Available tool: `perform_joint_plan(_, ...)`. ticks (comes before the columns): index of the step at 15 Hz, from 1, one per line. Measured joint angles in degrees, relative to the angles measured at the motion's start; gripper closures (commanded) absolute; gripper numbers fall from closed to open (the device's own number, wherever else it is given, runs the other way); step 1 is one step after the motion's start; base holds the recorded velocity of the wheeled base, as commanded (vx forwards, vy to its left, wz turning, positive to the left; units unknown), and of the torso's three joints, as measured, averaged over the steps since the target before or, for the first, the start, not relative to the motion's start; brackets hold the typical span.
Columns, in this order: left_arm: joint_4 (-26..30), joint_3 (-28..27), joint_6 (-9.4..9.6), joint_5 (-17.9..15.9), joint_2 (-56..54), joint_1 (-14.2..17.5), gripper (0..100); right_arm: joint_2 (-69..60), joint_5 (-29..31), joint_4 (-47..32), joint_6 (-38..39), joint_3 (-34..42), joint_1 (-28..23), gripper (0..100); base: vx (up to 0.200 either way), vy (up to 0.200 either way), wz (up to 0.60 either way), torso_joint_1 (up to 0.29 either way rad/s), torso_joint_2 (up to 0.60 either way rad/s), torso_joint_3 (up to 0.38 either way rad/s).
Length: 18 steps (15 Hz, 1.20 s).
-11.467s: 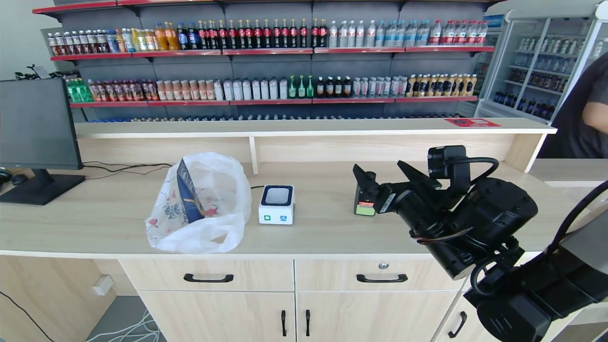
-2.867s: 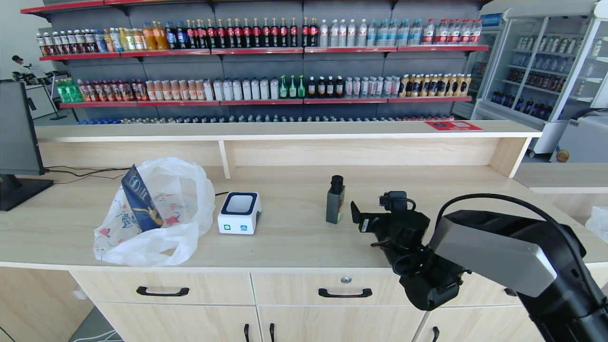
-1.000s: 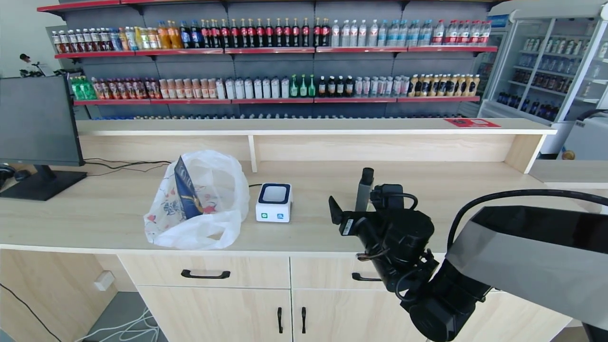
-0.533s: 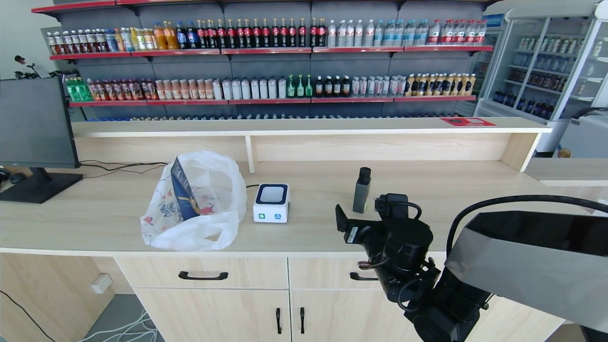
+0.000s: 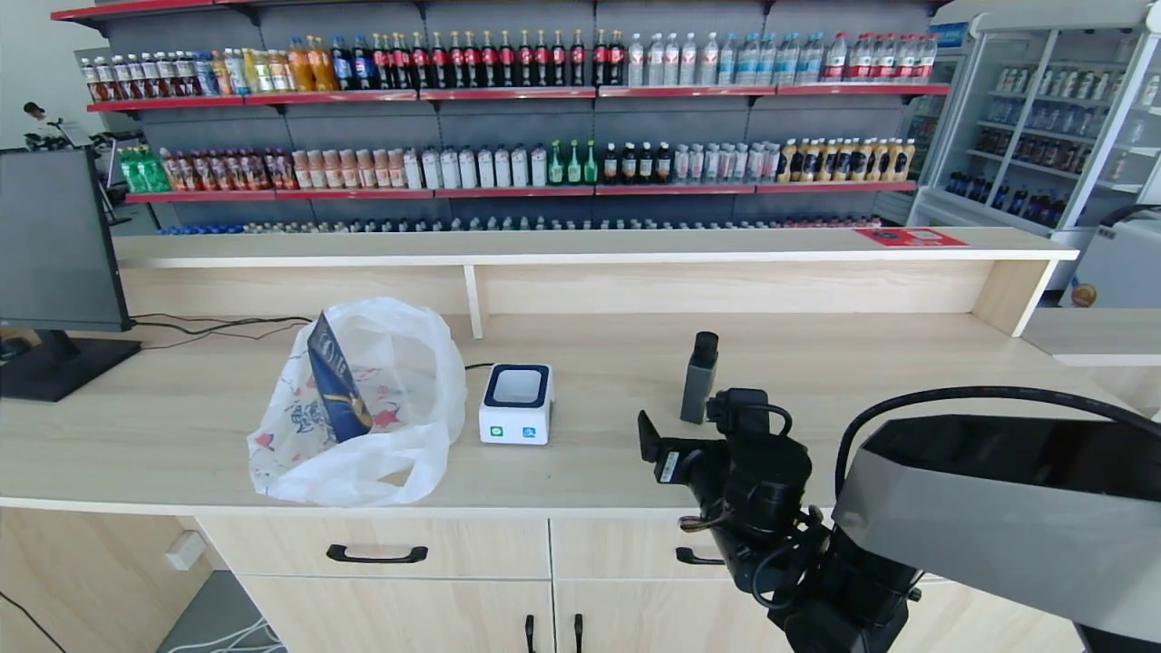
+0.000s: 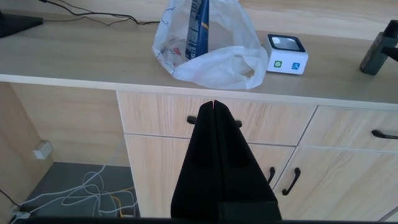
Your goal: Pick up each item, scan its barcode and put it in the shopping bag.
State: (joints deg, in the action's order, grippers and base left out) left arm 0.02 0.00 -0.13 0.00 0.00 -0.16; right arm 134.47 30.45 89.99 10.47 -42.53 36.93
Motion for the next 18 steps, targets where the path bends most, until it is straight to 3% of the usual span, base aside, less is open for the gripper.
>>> perform_joint_plan(4,-0.02,0.0,-0.18,0.0,0.0,0.02,100,1.72,1.27,-0.05,0.22,-0.38,-1.87,0,0.0,0.0,0.0,0.0,0.0,0.0)
perform_joint_plan(10,-0.02,0.0,-0.13,0.0,0.0,0.0,100,5.39,3.16,-0.05,-0.35,-6.91,-4.49,0,0.0,0.0,0.0,0.0,0.0,0.0)
perform_joint_plan(18,-0.05,0.0,-0.02,0.0,0.0,0.0,100,11.5,-0.16,-0.07,-1.66,-18.05,-6.47,0,0.0,0.0,0.0,0.0,0.0,0.0)
